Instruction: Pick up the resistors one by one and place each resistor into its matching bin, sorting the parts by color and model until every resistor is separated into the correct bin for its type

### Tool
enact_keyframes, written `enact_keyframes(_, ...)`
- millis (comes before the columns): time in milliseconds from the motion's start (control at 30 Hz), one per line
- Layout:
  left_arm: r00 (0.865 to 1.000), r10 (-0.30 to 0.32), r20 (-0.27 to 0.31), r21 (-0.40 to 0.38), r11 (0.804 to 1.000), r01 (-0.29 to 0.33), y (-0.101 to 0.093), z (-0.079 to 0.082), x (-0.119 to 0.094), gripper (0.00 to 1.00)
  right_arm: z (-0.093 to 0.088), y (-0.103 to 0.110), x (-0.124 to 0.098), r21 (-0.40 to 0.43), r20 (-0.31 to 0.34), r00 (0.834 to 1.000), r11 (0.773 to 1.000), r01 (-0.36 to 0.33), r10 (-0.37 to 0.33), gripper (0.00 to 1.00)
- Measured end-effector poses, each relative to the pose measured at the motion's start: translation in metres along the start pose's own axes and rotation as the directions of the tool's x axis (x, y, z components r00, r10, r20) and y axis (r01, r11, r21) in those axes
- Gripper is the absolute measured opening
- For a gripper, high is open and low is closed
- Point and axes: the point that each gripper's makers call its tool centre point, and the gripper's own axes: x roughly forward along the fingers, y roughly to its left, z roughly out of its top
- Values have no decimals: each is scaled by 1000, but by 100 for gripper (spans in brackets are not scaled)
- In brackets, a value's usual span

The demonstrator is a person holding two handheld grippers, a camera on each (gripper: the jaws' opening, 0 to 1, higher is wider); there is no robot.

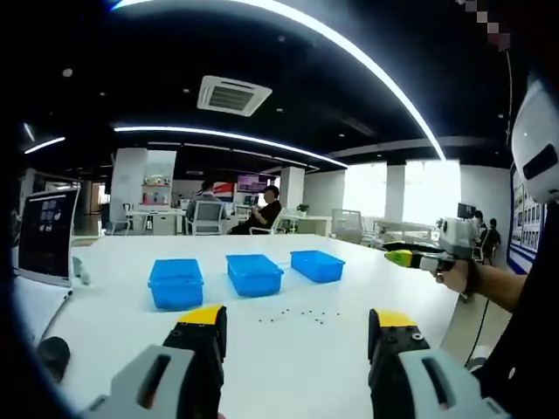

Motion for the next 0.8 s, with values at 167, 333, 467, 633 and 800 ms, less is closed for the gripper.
enact_keyframes(167, 1000, -7, -5, 14, 1000, 7, -3, 2, 3, 66, -7, 5, -28, -20, -30, 999, 999, 31, -31, 39)
enact_keyframes(333, 1000, -11, 5, 24, 1000, 11, -4, 5, 2, 67, -8, 7, -38, -23, -43, 998, 999, 42, -43, 39)
enact_keyframes(467, 1000, -13, 1, 40, 999, 13, -2, 6, 0, 67, -10, 10, -37, -30, -56, 998, 999, 34, -35, 39)
enact_keyframes(633, 999, -39, -23, 47, 998, 40, 3, 9, 2, 67, -11, 16, -42, -24, -65, 998, 999, 22, -23, 39)
enact_keyframes(800, 994, -78, -75, 70, 994, 84, 7, 10, 12, 66, -13, 24, -50, -24, -76, 997, 1000, 4, -6, 39)
